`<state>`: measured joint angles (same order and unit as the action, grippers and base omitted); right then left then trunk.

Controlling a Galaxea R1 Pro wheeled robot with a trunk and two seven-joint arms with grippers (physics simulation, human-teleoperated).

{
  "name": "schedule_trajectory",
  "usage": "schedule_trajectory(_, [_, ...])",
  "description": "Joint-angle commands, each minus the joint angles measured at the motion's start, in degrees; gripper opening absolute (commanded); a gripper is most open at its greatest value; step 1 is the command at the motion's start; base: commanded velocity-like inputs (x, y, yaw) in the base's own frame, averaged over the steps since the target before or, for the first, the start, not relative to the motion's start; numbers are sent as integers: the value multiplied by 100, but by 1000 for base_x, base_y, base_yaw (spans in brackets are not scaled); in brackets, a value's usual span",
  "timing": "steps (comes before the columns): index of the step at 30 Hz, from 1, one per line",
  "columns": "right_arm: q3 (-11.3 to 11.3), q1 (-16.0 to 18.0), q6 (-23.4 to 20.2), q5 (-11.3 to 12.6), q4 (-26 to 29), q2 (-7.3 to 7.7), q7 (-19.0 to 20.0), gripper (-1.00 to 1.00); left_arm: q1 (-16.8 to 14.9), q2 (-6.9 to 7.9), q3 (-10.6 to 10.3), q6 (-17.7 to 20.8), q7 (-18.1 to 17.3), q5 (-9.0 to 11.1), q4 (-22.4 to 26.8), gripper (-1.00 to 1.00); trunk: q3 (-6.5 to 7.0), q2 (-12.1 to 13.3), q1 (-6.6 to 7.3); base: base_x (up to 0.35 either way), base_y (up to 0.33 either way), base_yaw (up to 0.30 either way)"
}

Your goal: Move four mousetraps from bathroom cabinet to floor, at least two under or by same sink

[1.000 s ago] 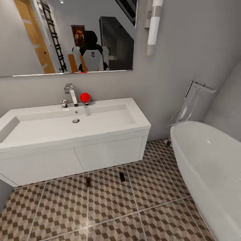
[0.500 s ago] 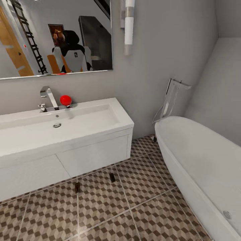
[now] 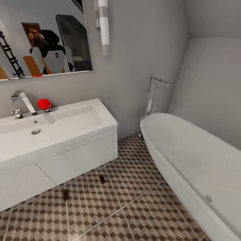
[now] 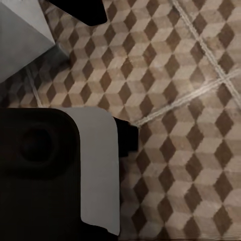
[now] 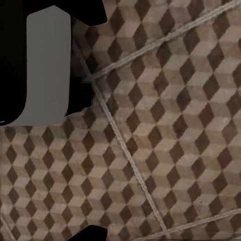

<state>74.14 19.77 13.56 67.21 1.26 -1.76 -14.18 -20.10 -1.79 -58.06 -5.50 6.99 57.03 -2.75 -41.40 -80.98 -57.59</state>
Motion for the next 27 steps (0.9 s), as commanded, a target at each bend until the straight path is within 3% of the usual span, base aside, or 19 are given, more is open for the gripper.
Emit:
schedule_trajectory(1, [48, 2, 6, 46, 6, 0, -25, 100, -3, -6, -39, -22, 3, 27, -15, 100, -4, -2, 0, 0, 0, -285])
schedule_trajectory(27, [39, 0, 6, 46, 6, 0, -19, 100, -3, -5, -39, -29, 4, 27, -19, 100, 1, -2, 0, 0, 0, -285])
